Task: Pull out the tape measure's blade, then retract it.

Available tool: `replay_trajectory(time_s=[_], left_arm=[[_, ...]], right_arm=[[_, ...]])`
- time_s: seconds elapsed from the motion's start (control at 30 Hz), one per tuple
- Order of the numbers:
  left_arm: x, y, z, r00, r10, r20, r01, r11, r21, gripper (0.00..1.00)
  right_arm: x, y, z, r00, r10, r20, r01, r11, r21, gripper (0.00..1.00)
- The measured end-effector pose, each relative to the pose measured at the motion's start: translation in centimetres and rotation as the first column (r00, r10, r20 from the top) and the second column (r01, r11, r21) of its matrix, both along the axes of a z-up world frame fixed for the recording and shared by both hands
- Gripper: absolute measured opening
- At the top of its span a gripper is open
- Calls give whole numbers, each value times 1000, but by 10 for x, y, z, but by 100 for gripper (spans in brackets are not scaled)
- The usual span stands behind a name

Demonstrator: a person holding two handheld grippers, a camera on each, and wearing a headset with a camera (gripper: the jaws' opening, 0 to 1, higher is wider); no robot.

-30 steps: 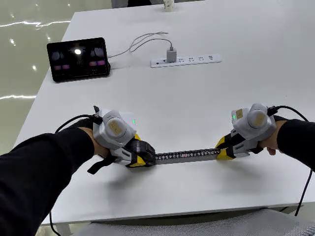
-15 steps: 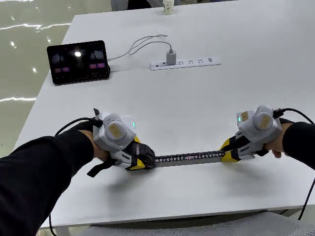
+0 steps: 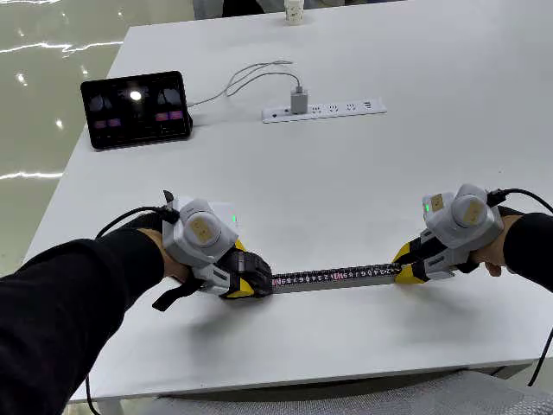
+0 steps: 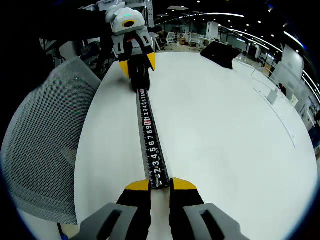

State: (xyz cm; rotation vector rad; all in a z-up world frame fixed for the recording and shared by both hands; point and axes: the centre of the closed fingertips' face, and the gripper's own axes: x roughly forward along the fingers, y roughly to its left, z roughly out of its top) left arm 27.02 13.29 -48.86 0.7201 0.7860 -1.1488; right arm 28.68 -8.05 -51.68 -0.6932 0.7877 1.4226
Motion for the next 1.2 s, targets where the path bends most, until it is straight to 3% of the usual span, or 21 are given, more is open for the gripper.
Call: replay_trajectory(time_s=[1.2], left_arm=[[0,0,0,1000,1,0,-1,1000,1,31]], right_arm=[[1,-24,-1,1000,-30,3,30,999,-16,9]])
